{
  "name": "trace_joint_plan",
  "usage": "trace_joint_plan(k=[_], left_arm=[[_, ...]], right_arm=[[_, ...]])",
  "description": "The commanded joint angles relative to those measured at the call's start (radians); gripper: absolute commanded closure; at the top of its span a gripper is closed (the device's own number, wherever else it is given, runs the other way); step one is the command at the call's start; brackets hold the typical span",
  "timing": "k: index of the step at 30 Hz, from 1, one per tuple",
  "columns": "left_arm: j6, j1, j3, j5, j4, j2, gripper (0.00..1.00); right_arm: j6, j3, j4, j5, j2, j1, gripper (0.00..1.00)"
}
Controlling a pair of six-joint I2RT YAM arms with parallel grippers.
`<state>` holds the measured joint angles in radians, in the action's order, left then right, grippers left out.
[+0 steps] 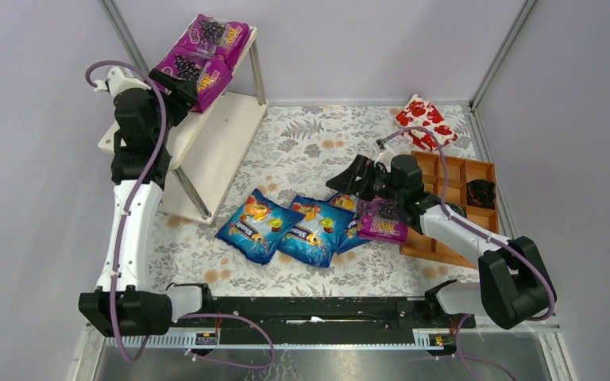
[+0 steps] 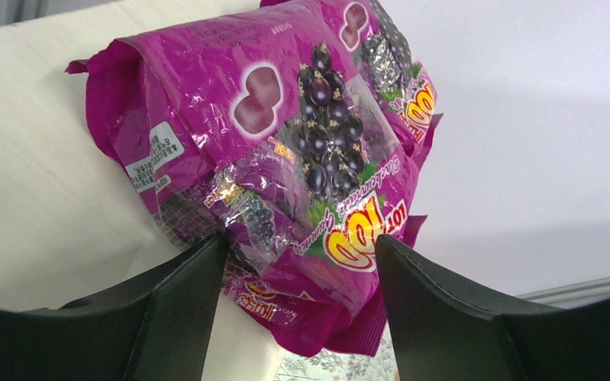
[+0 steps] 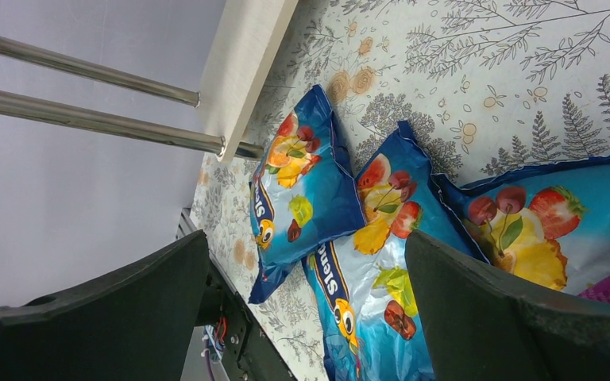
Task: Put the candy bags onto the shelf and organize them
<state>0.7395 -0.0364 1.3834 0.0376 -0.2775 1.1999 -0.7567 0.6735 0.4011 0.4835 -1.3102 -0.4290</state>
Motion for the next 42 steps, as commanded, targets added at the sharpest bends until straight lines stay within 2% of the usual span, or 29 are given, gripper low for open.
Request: trace_joint_plan(k=[1, 4, 8, 11, 14, 18, 22, 26, 30, 32, 36, 39, 42], left_arm=[[0.03, 0.024, -0.001, -0.067, 0.09, 0.025, 0.27], [0.015, 0.032, -0.005, -0.044, 0.072, 0.003, 0.24], [-0.03, 0.032, -0.035, 0.0, 0.044, -0.083, 0.13], [-0.088, 0.032, -0.039, -0.026, 0.038, -0.139, 0.09], [-0.147, 0.032, -0.029, -0.163, 0.071, -0.15, 0.02], [-0.187, 0.095, -0.022, -0.38, 0.121, -0.133, 0.01], [-0.269, 0.187, -0.046, -0.463, 0.128, -0.179, 0.01], [-0.297, 0.202, -0.126, -0.633, 0.169, -0.274, 0.01], [-0.26, 0.219, -0.216, -0.777, 0.191, -0.322, 0.01], [-0.202, 0.249, -0.299, -0.818, 0.253, -0.335, 0.01], [-0.069, 0.379, -0.509, -0.782, 0.461, -0.359, 0.01], [-0.06, 0.545, -0.626, -0.649, 0.475, -0.343, 0.01], [-0.069, 0.733, -0.699, -0.492, 0.44, -0.29, 0.01]], right_arm=[[0.005, 0.0, 0.032, 0.009, 0.019, 0.003, 0.0], [0.004, -0.001, 0.033, 0.012, 0.022, 0.003, 0.0], [0.006, -0.007, 0.029, 0.008, 0.034, 0.003, 0.0], [0.01, -0.008, 0.027, 0.006, 0.037, 0.003, 0.0], [0.01, -0.008, 0.032, 0.01, 0.033, 0.003, 0.0], [0.029, -0.003, 0.007, 0.006, 0.044, 0.003, 0.0], [0.138, 0.036, -0.157, -0.031, 0.097, 0.003, 0.0], [0.297, 0.07, -0.364, -0.12, 0.177, 0.003, 0.0], [0.394, 0.091, -0.574, -0.221, 0.275, 0.004, 0.0], [0.412, 0.096, -0.655, -0.285, 0.323, 0.003, 0.0], [0.401, 0.105, -0.797, -0.461, 0.386, 0.003, 0.0], [0.355, 0.098, -0.865, -0.574, 0.41, 0.003, 0.0], [0.334, 0.099, -0.911, -0.624, 0.394, 0.003, 0.0]])
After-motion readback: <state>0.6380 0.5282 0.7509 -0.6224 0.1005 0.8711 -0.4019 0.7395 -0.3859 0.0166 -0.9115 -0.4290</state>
